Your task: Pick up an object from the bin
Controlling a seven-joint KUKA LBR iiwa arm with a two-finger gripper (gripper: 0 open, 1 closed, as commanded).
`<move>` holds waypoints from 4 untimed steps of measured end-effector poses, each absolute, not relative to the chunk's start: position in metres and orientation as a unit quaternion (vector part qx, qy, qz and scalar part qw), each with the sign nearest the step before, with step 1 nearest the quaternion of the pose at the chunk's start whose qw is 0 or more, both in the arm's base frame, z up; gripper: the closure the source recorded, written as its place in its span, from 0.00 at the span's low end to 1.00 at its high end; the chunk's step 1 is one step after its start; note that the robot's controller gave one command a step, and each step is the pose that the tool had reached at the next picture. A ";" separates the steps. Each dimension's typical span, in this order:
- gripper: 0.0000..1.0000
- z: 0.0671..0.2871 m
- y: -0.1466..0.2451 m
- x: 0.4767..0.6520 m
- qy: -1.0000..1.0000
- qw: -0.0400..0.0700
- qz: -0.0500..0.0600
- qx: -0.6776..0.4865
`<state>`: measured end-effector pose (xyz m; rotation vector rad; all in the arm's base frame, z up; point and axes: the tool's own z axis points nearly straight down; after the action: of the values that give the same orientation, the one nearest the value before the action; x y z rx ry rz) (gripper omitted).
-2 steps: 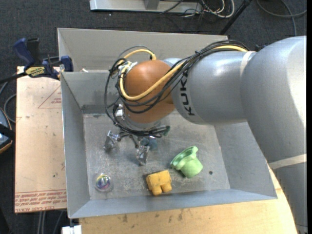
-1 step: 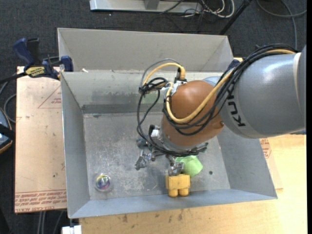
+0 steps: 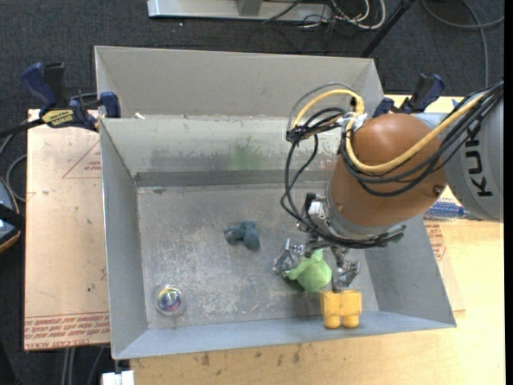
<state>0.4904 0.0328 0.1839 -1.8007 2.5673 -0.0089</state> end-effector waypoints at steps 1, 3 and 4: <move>0.00 0.134 0.127 0.512 0.801 0.002 0.003 -0.598; 0.00 0.124 0.078 0.543 0.833 0.001 0.002 -0.553; 0.00 0.116 0.062 0.619 0.853 0.004 -0.001 -0.521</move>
Offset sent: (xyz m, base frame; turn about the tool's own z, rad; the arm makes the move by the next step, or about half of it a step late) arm 0.0228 0.0872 -0.0477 -0.0517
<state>0.6193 0.0618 0.1158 -1.6335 2.6739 -0.0025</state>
